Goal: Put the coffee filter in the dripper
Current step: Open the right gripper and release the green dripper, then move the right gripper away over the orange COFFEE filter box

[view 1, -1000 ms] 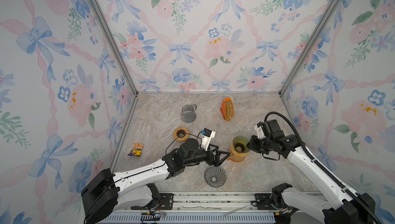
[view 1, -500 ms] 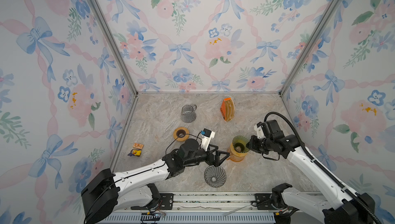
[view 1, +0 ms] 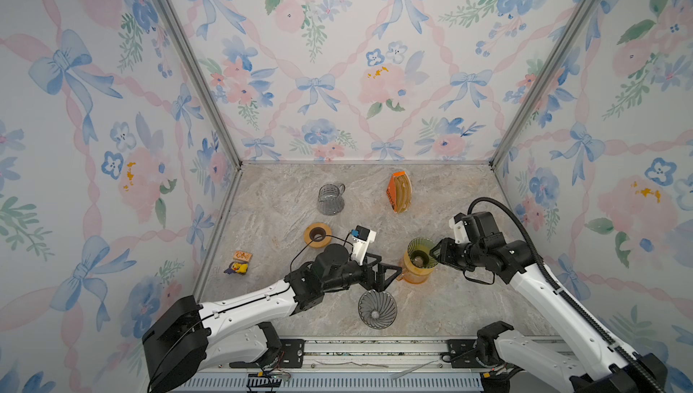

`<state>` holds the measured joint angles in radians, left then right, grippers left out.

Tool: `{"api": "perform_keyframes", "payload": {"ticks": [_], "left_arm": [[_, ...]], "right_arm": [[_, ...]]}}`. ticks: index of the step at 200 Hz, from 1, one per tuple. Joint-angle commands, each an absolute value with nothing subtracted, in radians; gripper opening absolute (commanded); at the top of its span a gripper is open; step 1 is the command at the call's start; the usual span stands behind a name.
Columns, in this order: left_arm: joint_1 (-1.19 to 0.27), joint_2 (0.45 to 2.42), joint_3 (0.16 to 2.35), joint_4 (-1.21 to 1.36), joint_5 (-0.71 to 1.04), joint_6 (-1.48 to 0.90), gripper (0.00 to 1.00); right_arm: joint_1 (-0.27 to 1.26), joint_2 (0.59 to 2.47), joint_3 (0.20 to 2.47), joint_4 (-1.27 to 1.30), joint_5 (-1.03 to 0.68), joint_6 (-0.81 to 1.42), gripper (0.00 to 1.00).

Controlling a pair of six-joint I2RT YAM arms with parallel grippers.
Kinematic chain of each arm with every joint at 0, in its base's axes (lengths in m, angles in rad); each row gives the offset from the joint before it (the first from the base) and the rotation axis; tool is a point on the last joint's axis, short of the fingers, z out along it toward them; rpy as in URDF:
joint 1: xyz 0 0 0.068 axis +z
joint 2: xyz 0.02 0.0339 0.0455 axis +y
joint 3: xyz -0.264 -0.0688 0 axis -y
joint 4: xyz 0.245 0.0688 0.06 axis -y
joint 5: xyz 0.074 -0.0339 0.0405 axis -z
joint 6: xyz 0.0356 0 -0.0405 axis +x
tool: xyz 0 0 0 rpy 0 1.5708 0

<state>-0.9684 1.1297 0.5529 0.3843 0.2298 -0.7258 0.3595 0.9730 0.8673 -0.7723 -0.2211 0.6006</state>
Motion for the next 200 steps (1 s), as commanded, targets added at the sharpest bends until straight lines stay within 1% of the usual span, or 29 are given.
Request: {"api": "perform_keyframes", "payload": {"ticks": [1, 57, 106, 130, 150, 180, 200], "left_arm": [[-0.967, 1.145, 0.534, 0.405, 0.21, -0.726, 0.98], [-0.965, 1.142, 0.534, 0.37, 0.183, -0.761, 0.98], [-0.962, 1.153, 0.6, 0.281, 0.166, -0.745, 0.98], [-0.962, 1.156, 0.636, 0.231, 0.153, -0.726, 0.98], [-0.962, 1.147, 0.643, 0.225, 0.144, -0.72, 0.98], [-0.958, 1.137, 0.663, 0.209, 0.132, -0.715, 0.98], [-0.954, 1.137, 0.682, 0.189, 0.124, -0.713, 0.98]], "right_arm": [[0.356, 0.927, 0.852, -0.767, -0.224, 0.586, 0.45], [0.392, 0.789, 0.813, -0.753, -0.222, 0.546, 0.57], [0.431, 0.712, 0.816, -0.739, -0.172, 0.472, 0.62], [0.442, 0.731, 0.877, -0.765, -0.103, 0.417, 0.61], [0.441, 0.781, 0.925, -0.747, -0.127, 0.368, 0.55], [0.441, 0.893, 0.991, -0.664, -0.152, 0.352, 0.47], [0.44, 1.002, 1.074, -0.643, -0.163, 0.351, 0.45]]}}
